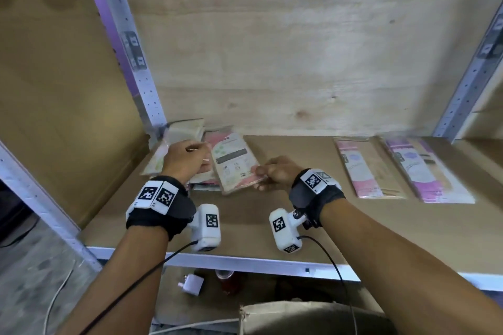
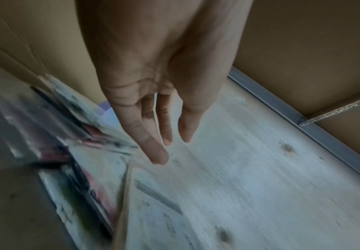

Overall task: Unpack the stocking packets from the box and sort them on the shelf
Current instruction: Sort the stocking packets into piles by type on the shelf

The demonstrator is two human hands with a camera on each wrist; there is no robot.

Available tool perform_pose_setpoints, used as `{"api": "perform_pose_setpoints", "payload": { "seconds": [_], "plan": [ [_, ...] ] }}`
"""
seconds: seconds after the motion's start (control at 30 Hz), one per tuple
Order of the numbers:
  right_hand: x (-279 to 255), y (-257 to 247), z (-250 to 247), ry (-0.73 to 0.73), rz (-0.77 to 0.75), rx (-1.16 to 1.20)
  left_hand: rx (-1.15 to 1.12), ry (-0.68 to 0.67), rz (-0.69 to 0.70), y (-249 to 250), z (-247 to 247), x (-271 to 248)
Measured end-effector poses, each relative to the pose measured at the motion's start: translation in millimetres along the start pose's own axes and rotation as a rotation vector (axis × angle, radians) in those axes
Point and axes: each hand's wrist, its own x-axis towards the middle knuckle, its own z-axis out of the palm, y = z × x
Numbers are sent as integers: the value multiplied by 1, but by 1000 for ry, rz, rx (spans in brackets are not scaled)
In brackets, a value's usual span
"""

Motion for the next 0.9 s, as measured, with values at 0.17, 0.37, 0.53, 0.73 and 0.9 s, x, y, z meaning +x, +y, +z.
{"api": "perform_pose_setpoints", "payload": {
  "seconds": [0.17,0.37,0.53,0.73,0.9],
  "plan": [
    [-40,8,-44,127,-230,-53,-59,-225,-151,-1,38,-13],
    [-89,9,-86,268,-595,-305,-391,-383,-234,16,86,-26],
    [-104,22,-110,294,-697,-641,-585,-366,-332,14,116,-27],
    [-109,30,-149,339,-567,-577,-494,-418,-291,6,139,-33],
    [-108,43,-177,228,-212,-189,-422,-593,-281,3,152,-47]
  ]
}}
